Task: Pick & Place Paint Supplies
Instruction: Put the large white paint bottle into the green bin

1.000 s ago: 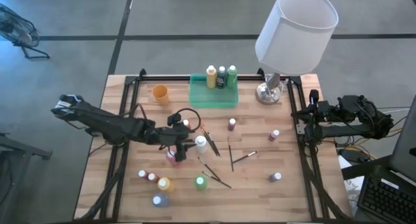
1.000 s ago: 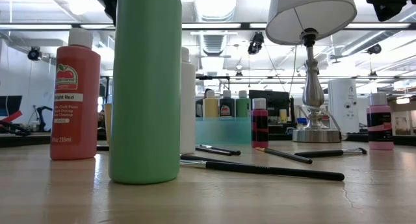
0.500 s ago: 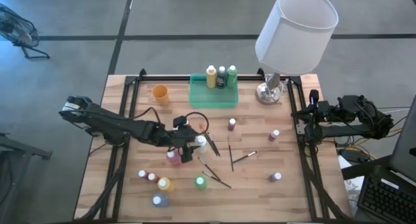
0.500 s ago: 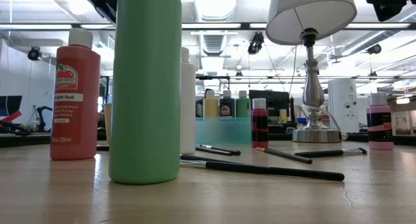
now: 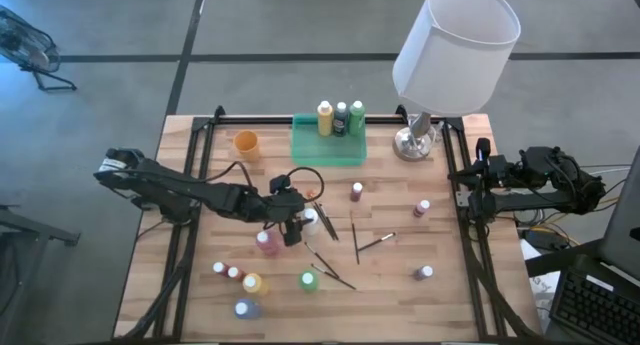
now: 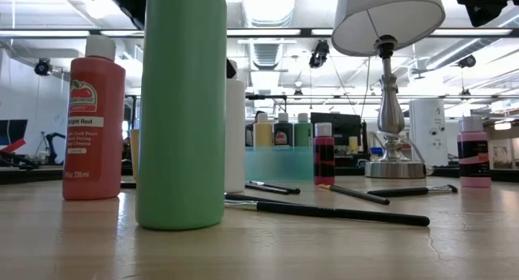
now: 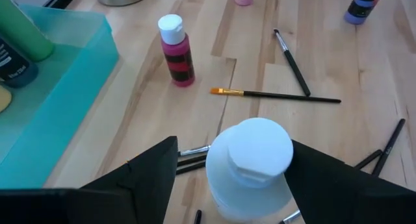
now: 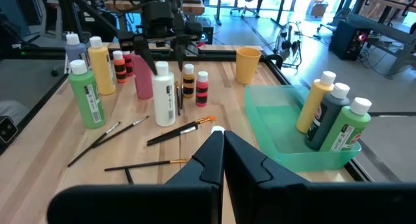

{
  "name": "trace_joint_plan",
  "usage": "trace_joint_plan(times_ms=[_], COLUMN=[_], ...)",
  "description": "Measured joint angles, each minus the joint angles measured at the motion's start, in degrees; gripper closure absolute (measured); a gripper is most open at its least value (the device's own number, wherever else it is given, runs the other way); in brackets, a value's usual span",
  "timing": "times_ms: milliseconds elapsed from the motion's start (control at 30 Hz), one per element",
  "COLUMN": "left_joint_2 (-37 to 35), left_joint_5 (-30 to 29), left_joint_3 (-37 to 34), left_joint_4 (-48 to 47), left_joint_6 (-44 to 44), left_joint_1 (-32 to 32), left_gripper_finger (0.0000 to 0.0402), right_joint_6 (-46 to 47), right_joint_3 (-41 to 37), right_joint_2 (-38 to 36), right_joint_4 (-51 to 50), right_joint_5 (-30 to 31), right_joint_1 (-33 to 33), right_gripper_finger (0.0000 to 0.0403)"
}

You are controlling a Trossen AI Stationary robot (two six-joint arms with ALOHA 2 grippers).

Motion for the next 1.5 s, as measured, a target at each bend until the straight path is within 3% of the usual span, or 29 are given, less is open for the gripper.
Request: trace_joint_plan(times_ms=[467,1000,1500], left_joint_2=[0.02,0.02,-0.71], left_joint_5=[1.11,2.77,3.12], left_joint_3=[-0.01,-0.02,1.75], left_joint_4=[1.09,1.15,0.54], left_joint_6=[0.39,0.52,0.82], left_joint_1=[0.05,0.07,0.17], left_gripper_finger=[0.0162,0.0275,0.0275], right_joint_6=[0.00,0.00,0.00], right_joint_3=[-0.02,0.00,0.00], right_joint_2=[0.00,0.00,0.00], right_joint_4=[-0.02,-0.02,-0.01], right_joint_5=[0.00,0.02,0.00], right_joint_1=[0.02,0.00,0.00], right_gripper_finger=[0.0394,0.0394,0.0394])
